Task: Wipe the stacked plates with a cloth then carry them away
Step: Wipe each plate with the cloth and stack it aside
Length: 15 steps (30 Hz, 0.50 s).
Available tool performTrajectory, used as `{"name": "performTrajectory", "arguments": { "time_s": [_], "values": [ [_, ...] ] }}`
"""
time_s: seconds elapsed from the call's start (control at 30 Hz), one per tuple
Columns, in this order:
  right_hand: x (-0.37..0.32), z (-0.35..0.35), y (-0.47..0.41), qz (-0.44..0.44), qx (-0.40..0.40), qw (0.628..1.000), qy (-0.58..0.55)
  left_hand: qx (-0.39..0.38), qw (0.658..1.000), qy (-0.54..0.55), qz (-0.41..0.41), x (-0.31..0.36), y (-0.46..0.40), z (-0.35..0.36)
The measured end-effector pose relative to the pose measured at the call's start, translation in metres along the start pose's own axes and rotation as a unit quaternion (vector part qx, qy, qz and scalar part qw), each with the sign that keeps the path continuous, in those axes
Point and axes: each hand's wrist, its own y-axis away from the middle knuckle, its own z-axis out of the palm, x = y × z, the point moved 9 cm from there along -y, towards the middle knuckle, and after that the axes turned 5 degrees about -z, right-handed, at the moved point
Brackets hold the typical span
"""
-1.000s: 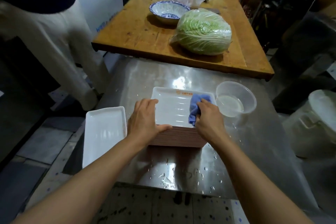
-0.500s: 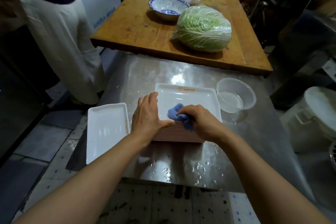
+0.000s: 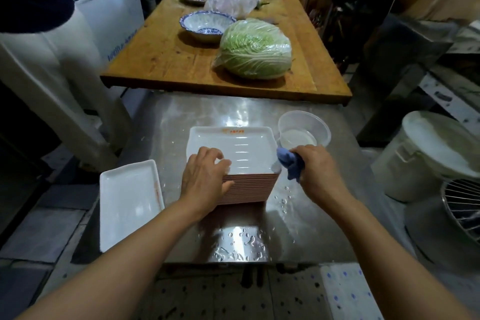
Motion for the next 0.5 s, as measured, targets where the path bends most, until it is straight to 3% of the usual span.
{"name": "performTrajectory", "arguments": {
  "time_s": [0.17, 0.33, 0.5],
  "values": [
    [0.021, -0.011, 0.017, 0.071, 0.057, 0.988, -0.124, 0.021, 0.999, -0.007, 0.024, 0.023, -0.004, -0.002],
    [0.032, -0.02, 0.033, 0.108, 0.112, 0.973, -0.173, 0.029, 0.999, 0.026, 0.025, 0.025, -0.006, -0.016],
    [0.028, -0.038, 0.04, 0.122, 0.176, 0.953, -0.213, 0.085, 0.996, 0.027, 0.032, 0.036, -0.018, -0.051]
  ]
}}
